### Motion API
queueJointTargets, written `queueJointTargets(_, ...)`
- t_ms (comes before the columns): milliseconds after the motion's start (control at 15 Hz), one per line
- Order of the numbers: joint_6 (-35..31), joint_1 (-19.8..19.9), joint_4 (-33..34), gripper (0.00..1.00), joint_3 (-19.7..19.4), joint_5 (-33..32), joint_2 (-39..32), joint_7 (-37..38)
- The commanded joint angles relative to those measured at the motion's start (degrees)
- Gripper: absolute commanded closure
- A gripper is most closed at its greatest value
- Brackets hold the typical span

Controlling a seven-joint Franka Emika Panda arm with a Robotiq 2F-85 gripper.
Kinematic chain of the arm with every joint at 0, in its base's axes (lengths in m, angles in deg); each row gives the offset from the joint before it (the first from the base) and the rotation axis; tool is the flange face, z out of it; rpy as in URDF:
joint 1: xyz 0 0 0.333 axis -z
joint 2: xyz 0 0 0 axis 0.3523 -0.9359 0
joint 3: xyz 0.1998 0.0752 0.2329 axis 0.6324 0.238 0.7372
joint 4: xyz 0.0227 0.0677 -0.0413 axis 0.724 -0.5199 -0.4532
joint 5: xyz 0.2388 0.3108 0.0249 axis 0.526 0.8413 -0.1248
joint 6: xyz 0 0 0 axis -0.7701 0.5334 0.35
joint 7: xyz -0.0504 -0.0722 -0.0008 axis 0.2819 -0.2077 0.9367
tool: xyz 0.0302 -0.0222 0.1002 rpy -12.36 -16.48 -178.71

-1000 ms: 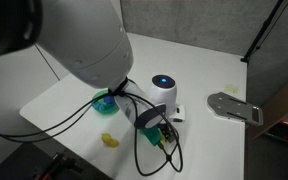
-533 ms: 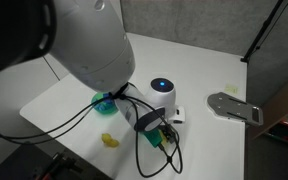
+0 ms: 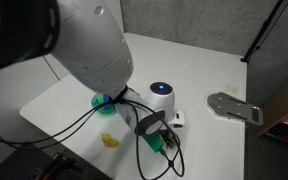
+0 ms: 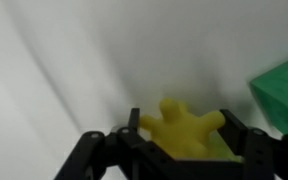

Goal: Pick up the yellow microbe toy and place it in the green bowl

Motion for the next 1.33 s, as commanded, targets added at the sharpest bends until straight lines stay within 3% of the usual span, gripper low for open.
queueJointTargets(0,2.0,-3.0,0.6,0.51,-2.7,-1.6,0.6,1.8)
queueJointTargets(200,1.9,-5.2,-0.6,0.62,-4.0,-2.0,2.2,2.2)
queueJointTargets(267,2.1,-6.0,-1.2,0.72,-4.4,-2.2,3.1,2.2)
queueJointTargets(733,5.8,-10.8,-4.1,0.92,-6.2,-5.1,11.0,3.3)
queueJointTargets(1267,9.4,-14.5,-10.9,0.91,-5.8,-11.4,23.6,5.7)
